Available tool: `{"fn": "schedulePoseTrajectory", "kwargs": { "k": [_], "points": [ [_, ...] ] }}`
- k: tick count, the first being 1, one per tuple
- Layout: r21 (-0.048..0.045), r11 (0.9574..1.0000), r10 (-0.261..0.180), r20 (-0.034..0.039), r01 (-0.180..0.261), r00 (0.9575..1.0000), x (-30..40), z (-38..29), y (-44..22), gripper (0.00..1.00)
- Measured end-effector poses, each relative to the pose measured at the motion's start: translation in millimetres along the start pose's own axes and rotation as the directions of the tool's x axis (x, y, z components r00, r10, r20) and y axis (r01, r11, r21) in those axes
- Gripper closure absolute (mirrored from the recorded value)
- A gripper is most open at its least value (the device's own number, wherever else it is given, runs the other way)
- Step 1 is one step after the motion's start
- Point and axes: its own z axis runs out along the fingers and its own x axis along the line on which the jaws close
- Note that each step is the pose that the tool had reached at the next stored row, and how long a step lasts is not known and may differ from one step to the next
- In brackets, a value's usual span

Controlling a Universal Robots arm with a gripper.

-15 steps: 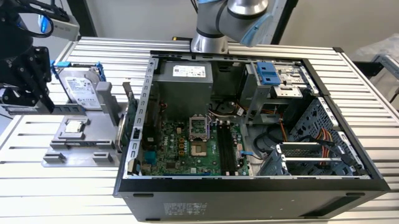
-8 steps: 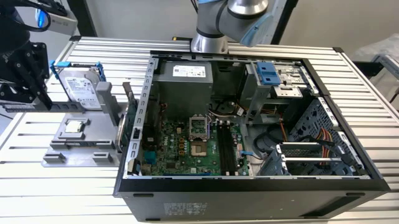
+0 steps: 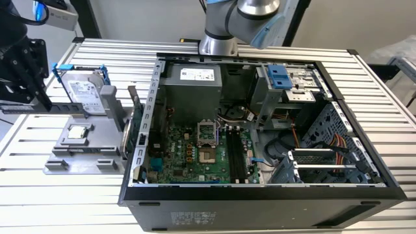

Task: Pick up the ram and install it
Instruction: 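Pick up the ram and move it above insertion slot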

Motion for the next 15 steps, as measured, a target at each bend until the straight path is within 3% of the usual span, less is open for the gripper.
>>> {"fn": "schedulePoseTrajectory", "kwargs": {
  "k": [15],
  "points": [
    [-0.0002, 1.0000, 0.000, -0.0008, 0.000, 1.0000, 0.0, -2.3, -0.2, 1.00]
  ]
}}
